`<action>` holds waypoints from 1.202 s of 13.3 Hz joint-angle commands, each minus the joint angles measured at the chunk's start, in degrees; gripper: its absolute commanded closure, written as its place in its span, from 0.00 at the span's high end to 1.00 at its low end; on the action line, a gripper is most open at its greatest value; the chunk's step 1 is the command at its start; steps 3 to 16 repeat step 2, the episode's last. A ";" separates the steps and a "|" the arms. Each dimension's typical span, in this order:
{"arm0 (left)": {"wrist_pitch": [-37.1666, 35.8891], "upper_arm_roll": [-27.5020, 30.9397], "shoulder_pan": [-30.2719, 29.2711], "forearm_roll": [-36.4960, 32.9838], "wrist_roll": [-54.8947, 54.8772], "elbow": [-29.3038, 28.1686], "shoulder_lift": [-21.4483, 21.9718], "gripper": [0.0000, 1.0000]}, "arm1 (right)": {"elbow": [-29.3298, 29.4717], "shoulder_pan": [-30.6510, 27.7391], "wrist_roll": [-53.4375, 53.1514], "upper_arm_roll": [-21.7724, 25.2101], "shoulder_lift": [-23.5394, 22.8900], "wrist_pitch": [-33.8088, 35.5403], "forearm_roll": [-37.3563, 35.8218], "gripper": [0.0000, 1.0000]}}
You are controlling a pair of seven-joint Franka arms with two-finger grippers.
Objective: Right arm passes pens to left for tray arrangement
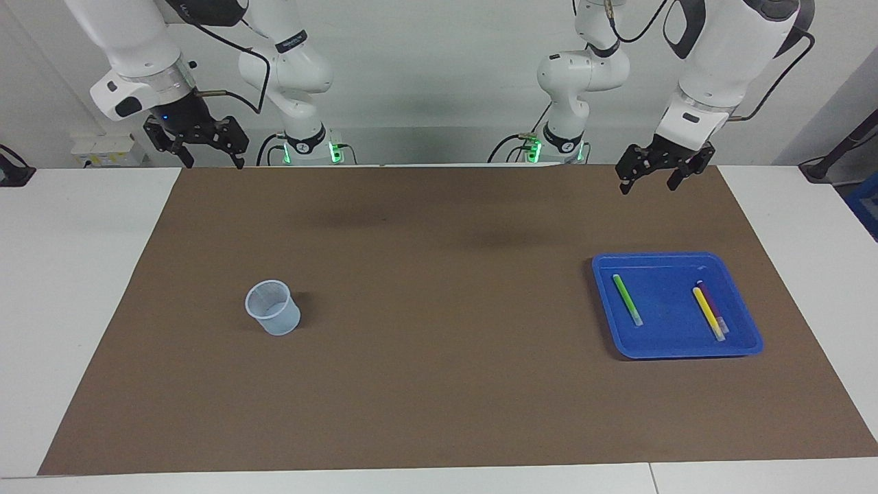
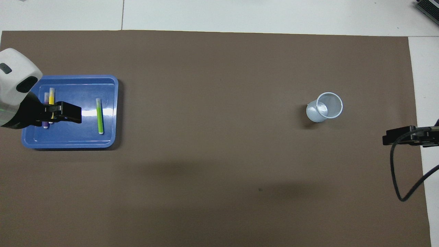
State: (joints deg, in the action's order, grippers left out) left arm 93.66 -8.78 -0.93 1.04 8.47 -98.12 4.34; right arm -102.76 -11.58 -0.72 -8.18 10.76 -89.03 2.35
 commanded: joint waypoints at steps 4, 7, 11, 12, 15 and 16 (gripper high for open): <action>0.82 0.87 0.84 0.80 -0.91 -0.05 0.23 1.00 | -1.66 -0.03 1.68 -0.08 1.55 -0.88 -1.21 1.00; 0.82 0.87 0.84 0.80 -0.91 -0.05 0.23 1.00 | -1.66 -0.03 1.68 -0.08 1.55 -0.88 -1.21 1.00; 0.82 0.87 0.84 0.80 -0.91 -0.05 0.23 1.00 | -1.66 -0.03 1.68 -0.08 1.55 -0.88 -1.21 1.00; 0.82 0.87 0.84 0.80 -0.91 -0.05 0.23 1.00 | -1.66 -0.03 1.68 -0.08 1.55 -0.88 -1.21 1.00; 0.82 0.87 0.84 0.80 -0.91 -0.05 0.23 1.00 | -1.66 -0.03 1.68 -0.08 1.55 -0.88 -1.21 1.00; 0.82 0.87 0.84 0.80 -0.91 -0.05 0.23 1.00 | -1.66 -0.03 1.68 -0.08 1.55 -0.88 -1.21 1.00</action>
